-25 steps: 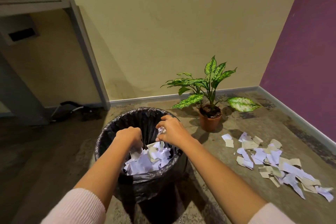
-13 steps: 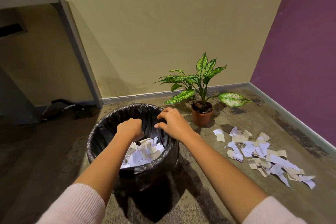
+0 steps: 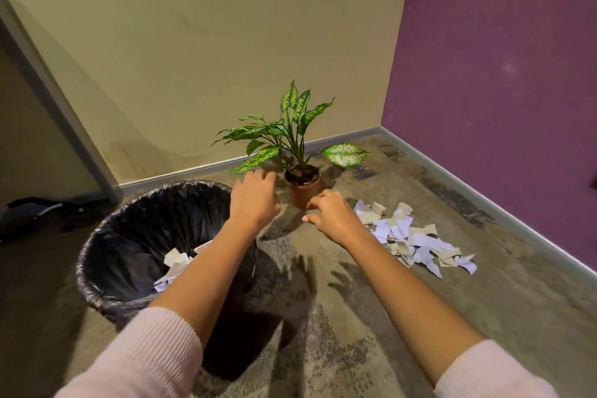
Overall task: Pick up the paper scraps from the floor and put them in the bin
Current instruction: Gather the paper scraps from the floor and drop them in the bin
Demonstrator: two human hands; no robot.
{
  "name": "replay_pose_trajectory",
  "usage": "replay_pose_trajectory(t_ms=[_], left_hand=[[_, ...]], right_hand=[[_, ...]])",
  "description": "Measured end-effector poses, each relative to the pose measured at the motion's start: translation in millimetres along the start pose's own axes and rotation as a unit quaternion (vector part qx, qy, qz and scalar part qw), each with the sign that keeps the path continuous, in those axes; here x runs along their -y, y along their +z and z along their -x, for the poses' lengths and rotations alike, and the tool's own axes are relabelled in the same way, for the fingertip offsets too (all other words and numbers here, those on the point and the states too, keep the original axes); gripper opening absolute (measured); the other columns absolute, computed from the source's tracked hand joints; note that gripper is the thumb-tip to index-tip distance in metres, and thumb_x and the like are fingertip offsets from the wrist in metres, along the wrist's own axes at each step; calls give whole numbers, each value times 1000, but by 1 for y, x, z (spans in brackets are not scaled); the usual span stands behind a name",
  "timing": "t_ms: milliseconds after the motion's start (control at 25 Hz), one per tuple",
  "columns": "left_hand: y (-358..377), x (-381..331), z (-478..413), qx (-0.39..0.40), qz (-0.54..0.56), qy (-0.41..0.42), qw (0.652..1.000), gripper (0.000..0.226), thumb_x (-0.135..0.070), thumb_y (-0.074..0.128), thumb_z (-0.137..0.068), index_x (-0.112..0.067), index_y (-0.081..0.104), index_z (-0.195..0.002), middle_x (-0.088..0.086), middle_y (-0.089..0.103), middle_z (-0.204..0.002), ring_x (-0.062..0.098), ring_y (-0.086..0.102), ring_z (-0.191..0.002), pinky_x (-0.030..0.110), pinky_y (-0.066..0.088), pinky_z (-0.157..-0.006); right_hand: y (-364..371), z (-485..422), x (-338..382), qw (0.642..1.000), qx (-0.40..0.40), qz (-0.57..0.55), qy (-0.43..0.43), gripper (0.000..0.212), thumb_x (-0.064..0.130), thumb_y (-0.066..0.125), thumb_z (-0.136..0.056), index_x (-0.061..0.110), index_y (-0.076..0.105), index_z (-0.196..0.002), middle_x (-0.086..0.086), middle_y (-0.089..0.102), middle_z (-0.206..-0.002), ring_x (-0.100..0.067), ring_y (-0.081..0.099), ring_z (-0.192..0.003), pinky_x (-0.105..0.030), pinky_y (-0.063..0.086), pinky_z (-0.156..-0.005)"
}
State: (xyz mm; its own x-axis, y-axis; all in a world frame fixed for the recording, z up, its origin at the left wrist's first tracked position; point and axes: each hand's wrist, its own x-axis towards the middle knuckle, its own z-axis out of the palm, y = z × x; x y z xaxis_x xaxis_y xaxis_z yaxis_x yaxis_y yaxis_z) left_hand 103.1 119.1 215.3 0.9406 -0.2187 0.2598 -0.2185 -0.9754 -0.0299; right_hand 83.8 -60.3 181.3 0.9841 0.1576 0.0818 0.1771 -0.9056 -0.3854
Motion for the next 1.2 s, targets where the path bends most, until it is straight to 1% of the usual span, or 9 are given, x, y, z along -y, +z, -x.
replay_pose_trajectory(t_ms=[200,480,600,800,880,960,1040,1120,1200], left_hand=[[39,-75,7,36,47,58,997,43,-32,54,-86,-18,53,-127,8,57,-121,30,51,-115,42,45,-87],[110,-154,47,152,76,106,980,45,-29,52,-90,-20,51,-134,6,53,-131,28,49,-124,40,42,-97],[135,-183,65,185,83,127,971,45,-29,53,-91,-21,49,-136,6,52,-134,27,49,-125,40,40,-101],[169,-222,90,229,103,166,954,43,-26,51,-92,-22,50,-135,5,53,-134,28,51,-124,42,40,-101],[179,-231,98,244,106,175,948,43,-25,51,-92,-23,50,-135,5,53,-134,28,52,-124,41,40,-100],[187,-238,105,260,106,181,943,42,-26,52,-92,-23,50,-134,5,53,-133,28,52,-124,41,41,-99],[194,-240,110,270,98,183,940,41,-26,52,-92,-23,50,-133,5,53,-132,28,51,-123,42,40,-100],[199,-239,114,276,92,183,939,40,-27,52,-92,-23,50,-132,6,52,-132,28,49,-124,42,38,-101],[202,-235,117,277,96,176,940,40,-27,53,-92,-21,51,-132,6,52,-131,28,48,-125,43,39,-101]], right_hand=[[-3,43,-74,997,13,0,79,37,36,63,-90,14,65,-120,-13,54,-126,-31,43,-124,-39,43,-93],[6,116,-171,982,12,0,187,30,31,62,-91,16,68,-116,-12,56,-123,-29,48,-119,-37,45,-94],[15,143,-205,974,12,-22,227,23,24,64,-91,12,71,-108,-12,60,-117,-27,56,-108,-29,43,-83],[38,180,-248,954,39,-46,292,21,17,64,-91,13,69,-111,-12,61,-118,-26,64,-92,-33,53,-82],[53,195,-261,947,59,-36,314,25,14,63,-91,16,67,-115,-10,58,-122,-20,61,-83,-28,52,-76],[68,208,-272,938,66,-42,337,29,9,62,-89,18,66,-117,-8,61,-117,-13,58,-77,-27,51,-77],[79,217,-277,929,79,-68,355,31,6,61,-87,16,66,-117,-6,68,-107,-14,64,-81,-29,55,-81],[88,221,-279,927,94,-63,357,34,11,65,-86,19,66,-120,-5,70,-112,-20,67,-96,-32,53,-90],[93,223,-278,928,95,-43,357,35,16,67,-86,22,66,-120,-5,68,-118,-23,65,-103,-31,52,-93]])
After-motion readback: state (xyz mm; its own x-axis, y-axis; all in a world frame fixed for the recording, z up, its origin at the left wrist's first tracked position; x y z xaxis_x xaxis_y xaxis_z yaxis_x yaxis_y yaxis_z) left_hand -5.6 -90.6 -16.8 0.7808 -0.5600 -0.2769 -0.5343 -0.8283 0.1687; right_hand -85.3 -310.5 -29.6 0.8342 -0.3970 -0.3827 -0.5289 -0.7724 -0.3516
